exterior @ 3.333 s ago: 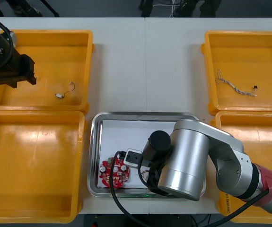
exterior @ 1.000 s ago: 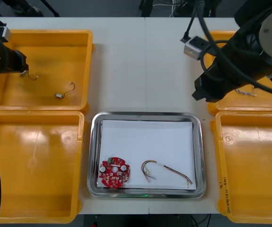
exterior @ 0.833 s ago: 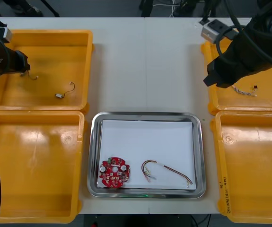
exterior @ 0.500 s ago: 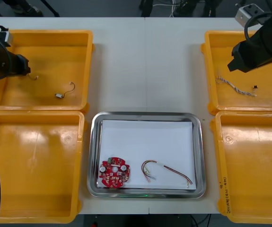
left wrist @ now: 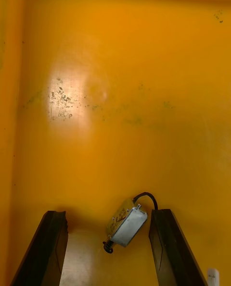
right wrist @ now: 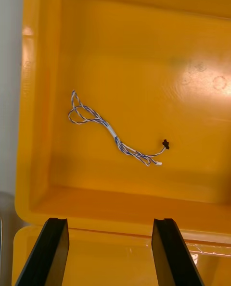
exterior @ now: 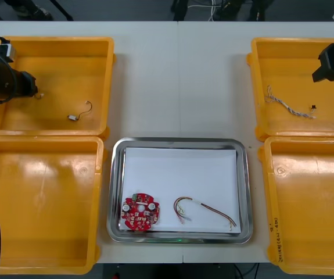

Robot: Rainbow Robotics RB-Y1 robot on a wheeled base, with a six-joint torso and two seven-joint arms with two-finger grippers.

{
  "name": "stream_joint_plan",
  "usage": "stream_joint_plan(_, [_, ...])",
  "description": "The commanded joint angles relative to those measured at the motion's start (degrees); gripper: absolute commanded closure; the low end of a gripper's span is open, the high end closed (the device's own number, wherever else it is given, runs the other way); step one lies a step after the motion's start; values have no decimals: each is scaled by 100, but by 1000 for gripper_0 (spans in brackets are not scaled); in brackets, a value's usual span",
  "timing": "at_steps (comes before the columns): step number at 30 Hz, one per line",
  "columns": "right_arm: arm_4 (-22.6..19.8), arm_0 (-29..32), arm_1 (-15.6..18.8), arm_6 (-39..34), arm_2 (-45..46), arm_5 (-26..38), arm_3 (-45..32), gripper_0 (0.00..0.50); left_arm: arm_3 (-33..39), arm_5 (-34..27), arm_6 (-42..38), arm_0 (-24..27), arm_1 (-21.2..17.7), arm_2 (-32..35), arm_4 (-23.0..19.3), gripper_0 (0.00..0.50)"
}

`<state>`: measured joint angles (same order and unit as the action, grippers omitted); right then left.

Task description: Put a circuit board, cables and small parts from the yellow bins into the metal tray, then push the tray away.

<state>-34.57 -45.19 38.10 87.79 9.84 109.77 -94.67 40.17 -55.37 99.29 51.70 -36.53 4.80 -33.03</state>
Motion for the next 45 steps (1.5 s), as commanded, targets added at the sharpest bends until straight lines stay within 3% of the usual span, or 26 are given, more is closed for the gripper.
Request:
stream_joint_plan(1, [126,-262,348,-148,308,23,63,0,-9,70,723,297,-82,-67,-72,0])
stream_joint_plan(4, [222,-262,356,-122,388,23,142,0,-9,70,732,297,-82,-67,-99,22])
stream_joint_plan(10, [486,-262,348,-131,634,23,415,0,-18,79,776,244,-82,-94,-248,163])
stream_joint_plan(11, [521,-262,356,-139,669,23,467,0,-9,70,793,236,-82,-94,-257,286])
stream_joint_plan(14, [583,-262,356,-131,748,23,608,0,-18,70,811,236,-82,-85,-283,496])
stream_joint_plan(28, [486,-271,348,-78,704,23,1065,0,-9,-79,828,209,-135,-85,-292,500])
stream_joint_plan(32, [460,-578,348,-69,519,23,1592,0,70,-351,828,209,-275,-67,-433,500])
stream_joint_plan(45, [345,-1176,312,168,-175,-263,2348,0,712,-1485,617,201,-521,363,-239,500])
